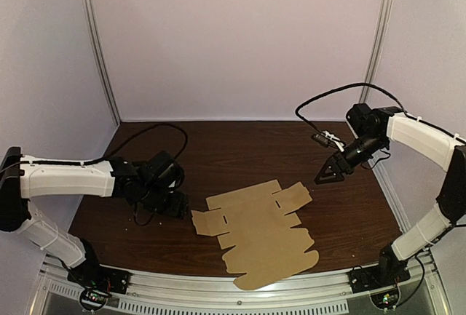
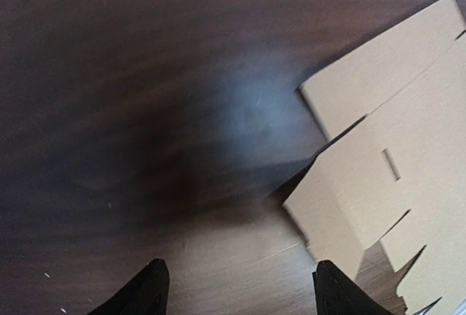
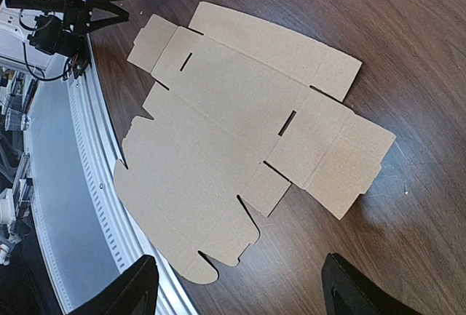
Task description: Fold the paper box
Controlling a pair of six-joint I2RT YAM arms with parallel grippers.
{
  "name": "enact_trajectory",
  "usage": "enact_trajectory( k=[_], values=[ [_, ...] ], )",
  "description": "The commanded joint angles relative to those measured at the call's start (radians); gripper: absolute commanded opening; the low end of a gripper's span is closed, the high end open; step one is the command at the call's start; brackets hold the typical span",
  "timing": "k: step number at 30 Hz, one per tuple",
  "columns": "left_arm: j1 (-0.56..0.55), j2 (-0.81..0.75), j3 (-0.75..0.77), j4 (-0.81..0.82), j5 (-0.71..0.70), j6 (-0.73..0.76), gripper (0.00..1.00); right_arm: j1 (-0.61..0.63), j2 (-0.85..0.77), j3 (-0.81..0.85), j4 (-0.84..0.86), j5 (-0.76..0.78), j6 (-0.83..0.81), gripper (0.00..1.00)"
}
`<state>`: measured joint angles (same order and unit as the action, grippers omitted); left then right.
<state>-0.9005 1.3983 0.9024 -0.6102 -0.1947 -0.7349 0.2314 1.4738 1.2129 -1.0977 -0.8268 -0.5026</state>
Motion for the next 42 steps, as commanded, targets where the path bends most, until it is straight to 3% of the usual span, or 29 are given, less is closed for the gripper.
enact_trajectory(
  k=[1, 9, 16, 20, 24, 35, 42],
  values=[
    [0.001, -0.023, -0.120, 0.257, 0.094, -0.235, 0.72, 0.020, 0.037, 0.020, 0.050, 0.011, 0.000, 0.79],
    [0.002, 0.085, -0.119, 0.370, 0.183, -0.293, 0.70, 0.070, 0.060, 0.002, 0.069, 0.035, 0.010, 0.78],
    [0.002, 0.169, -0.064, 0.353, 0.246, -0.324, 0.51, 0.078, 0.030, -0.001, 0.052, 0.054, 0.006, 0.78],
    [0.002, 0.182, -0.046, 0.362, 0.273, -0.320, 0.33, 0.079, 0.027, -0.006, 0.047, 0.064, 0.000, 0.78],
    [0.002, 0.206, -0.010, 0.363, 0.275, -0.278, 0.01, 0.082, 0.043, -0.002, 0.039, 0.066, -0.009, 0.77],
    [0.002, 0.291, 0.262, 0.273, 0.274, 0.115, 0.00, 0.163, 0.198, 0.225, -0.062, 0.171, -0.195, 0.77],
    [0.002, 0.225, 0.281, 0.243, 0.289, 0.235, 0.00, 0.184, 0.334, 0.344, -0.098, 0.197, -0.229, 0.72]
  ],
)
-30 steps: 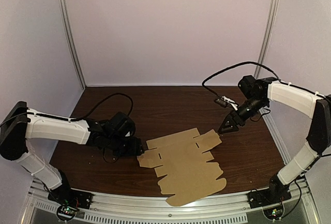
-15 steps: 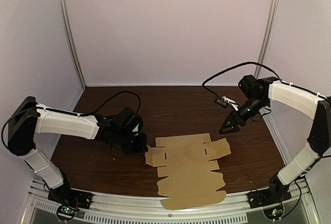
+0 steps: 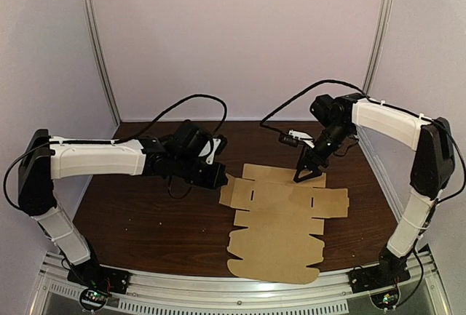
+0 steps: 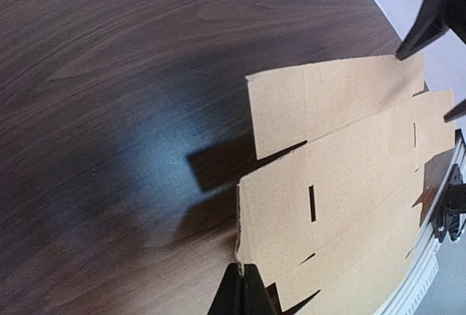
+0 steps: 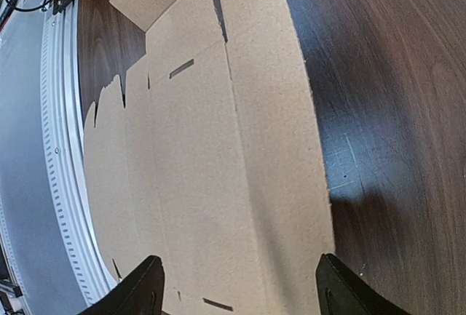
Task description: Fold the paper box
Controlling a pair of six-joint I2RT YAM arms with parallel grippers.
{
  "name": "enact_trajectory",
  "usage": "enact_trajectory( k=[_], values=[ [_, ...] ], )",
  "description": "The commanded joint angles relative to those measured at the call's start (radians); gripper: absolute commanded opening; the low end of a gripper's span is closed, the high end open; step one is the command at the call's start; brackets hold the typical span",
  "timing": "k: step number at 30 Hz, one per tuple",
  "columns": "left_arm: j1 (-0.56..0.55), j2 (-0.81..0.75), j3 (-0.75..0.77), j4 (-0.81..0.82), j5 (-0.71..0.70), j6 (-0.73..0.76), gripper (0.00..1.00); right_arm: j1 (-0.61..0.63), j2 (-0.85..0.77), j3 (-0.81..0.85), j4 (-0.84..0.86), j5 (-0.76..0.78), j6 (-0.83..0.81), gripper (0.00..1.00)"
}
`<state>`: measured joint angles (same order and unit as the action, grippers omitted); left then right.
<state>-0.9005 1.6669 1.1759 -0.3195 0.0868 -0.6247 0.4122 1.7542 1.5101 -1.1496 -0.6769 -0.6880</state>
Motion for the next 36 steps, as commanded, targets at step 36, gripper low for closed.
enact_trajectory(
  k=[36],
  values=[
    [0.002, -0.118, -0.050, -0.071, -0.067, 0.160, 0.00, 0.004, 0.152, 0.191, -0.268, -0.012, -0.082, 0.58]
  ],
)
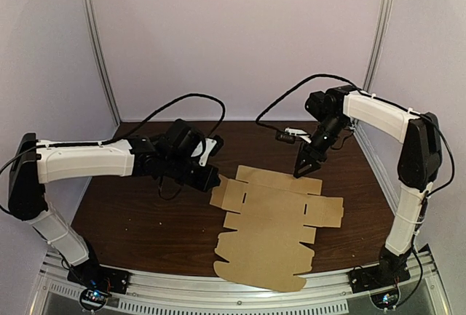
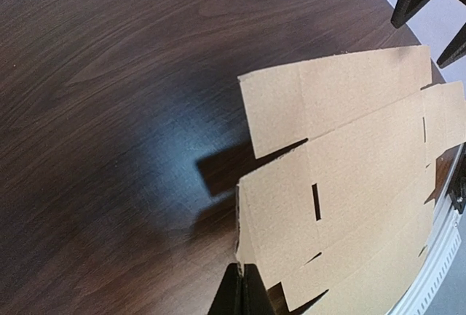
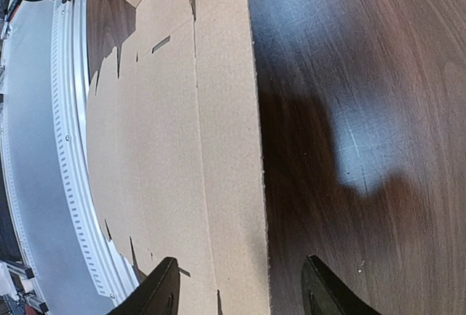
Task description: Fold the paper box
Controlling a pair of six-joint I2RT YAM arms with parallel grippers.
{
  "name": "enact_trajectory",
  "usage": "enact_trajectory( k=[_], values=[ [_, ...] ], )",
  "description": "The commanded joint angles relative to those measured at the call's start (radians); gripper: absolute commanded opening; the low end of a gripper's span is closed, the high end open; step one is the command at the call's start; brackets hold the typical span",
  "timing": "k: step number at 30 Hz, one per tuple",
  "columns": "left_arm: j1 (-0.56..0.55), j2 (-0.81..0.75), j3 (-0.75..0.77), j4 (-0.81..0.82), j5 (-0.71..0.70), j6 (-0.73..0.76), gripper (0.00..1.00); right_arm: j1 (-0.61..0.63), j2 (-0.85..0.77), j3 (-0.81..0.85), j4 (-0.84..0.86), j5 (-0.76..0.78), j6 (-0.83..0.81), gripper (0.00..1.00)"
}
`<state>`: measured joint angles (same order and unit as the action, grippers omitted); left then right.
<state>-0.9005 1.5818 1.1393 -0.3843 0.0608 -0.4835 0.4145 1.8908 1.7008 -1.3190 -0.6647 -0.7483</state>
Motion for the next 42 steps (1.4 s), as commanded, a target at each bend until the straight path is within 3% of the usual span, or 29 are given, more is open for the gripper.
enact_trajectory(
  k=[1, 11, 24, 31, 32, 34, 36, 39, 42],
  values=[
    [0.002, -0.036, -0.016, -0.004, -0.042, 0.018, 0.00, 0.002, 0.021, 0.000, -0.106, -0.023, -0.022, 0.58],
    [0.002, -0.051, -0.033, 0.007, -0.044, 0.019, 0.00, 0.001, 0.047, -0.034, -0.065, -0.015, 0.007, 0.60],
    [0.002, -0.056, -0.035, 0.021, -0.081, 0.023, 0.00, 0.001, 0.064, -0.051, -0.109, -0.047, -0.013, 0.34],
    [0.002, -0.047, -0.030, 0.020, -0.094, 0.028, 0.00, 0.002, 0.035, -0.071, -0.103, -0.054, -0.008, 0.00],
    [0.002, -0.048, -0.025, 0.015, -0.103, 0.034, 0.01, 0.001, 0.021, -0.078, -0.094, -0.055, 0.002, 0.00],
    [0.002, -0.053, -0.001, -0.008, -0.128, 0.061, 0.23, 0.003, -0.013, -0.100, -0.060, -0.051, 0.031, 0.00],
    [0.002, -0.068, 0.025, -0.020, -0.156, 0.101, 0.37, 0.007, -0.058, -0.136, -0.013, -0.039, 0.054, 0.00],
    [0.002, -0.088, 0.078, -0.025, -0.205, 0.191, 0.49, 0.014, -0.120, -0.186, 0.054, -0.022, 0.071, 0.00],
    [0.022, -0.054, 0.160, -0.041, -0.213, 0.266, 0.52, 0.026, -0.159, -0.229, 0.085, 0.002, 0.084, 0.00]
  ],
)
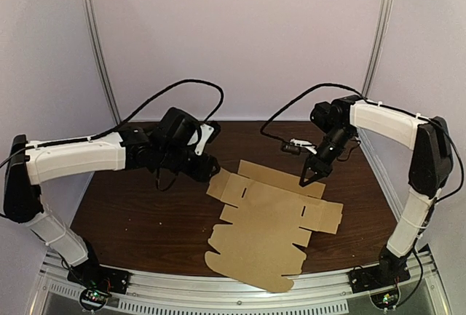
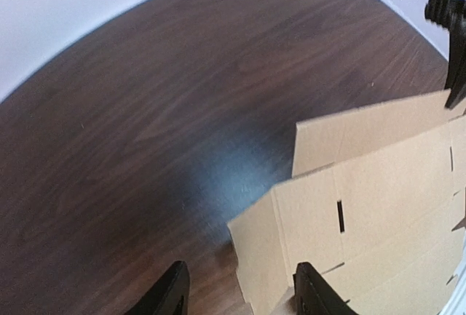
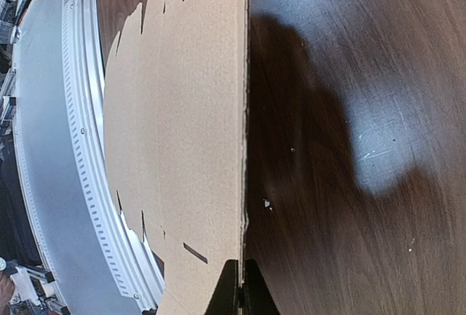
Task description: Fold the paper box
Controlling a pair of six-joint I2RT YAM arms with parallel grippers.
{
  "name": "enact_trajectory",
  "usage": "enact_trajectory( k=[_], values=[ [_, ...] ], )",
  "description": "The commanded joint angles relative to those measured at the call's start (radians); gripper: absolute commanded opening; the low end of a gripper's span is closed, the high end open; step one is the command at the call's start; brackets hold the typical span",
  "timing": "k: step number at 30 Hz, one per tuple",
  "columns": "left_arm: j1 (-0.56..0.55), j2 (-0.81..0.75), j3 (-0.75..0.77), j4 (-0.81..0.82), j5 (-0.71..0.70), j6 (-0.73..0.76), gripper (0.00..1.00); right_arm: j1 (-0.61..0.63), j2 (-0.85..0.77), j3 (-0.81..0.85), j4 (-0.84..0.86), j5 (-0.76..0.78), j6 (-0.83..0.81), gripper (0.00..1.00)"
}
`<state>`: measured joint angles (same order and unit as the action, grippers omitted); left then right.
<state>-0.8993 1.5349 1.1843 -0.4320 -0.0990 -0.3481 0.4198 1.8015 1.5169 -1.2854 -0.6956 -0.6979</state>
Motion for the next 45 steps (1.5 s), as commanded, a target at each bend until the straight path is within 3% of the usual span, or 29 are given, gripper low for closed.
enact_trajectory(
  k=[1, 4, 8, 12, 16, 20, 23, 29, 33, 45],
  values=[
    [0.031, 0.018, 0.155, -0.008, -0.045, 0.146, 0.53, 0.025, -0.082, -0.058, 0.062, 0.035, 0.040, 0.00],
    [0.049, 0.108, 0.262, -0.031, 0.068, 0.225, 0.53, 0.030, -0.110, -0.080, 0.081, 0.017, 0.062, 0.00],
    [0.050, 0.187, 0.335, -0.044, 0.362, 0.305, 0.54, 0.030, -0.123, -0.071, 0.070, -0.040, 0.095, 0.00],
    [0.051, 0.231, 0.383, -0.089, 0.466, 0.321, 0.56, 0.030, -0.117, -0.046, 0.030, -0.111, 0.097, 0.00],
    [0.050, 0.259, 0.392, -0.108, 0.481, 0.334, 0.56, 0.030, -0.113, -0.037, 0.012, -0.155, 0.089, 0.00],
    [0.050, 0.283, 0.408, -0.134, 0.499, 0.335, 0.43, 0.027, -0.096, -0.030, 0.006, -0.155, 0.090, 0.00],
    [0.050, 0.285, 0.403, -0.131, 0.492, 0.327, 0.40, 0.025, -0.087, -0.026, 0.006, -0.165, 0.091, 0.00],
    [0.050, 0.259, 0.384, -0.105, 0.316, 0.334, 0.54, 0.026, -0.082, -0.024, 0.000, -0.165, 0.086, 0.00],
    [0.051, 0.283, 0.403, -0.106, 0.285, 0.338, 0.56, 0.025, -0.083, -0.027, 0.002, -0.163, 0.084, 0.00],
    [0.051, 0.300, 0.419, -0.139, 0.402, 0.308, 0.22, 0.013, -0.083, -0.028, 0.038, -0.154, 0.119, 0.00]
  ],
)
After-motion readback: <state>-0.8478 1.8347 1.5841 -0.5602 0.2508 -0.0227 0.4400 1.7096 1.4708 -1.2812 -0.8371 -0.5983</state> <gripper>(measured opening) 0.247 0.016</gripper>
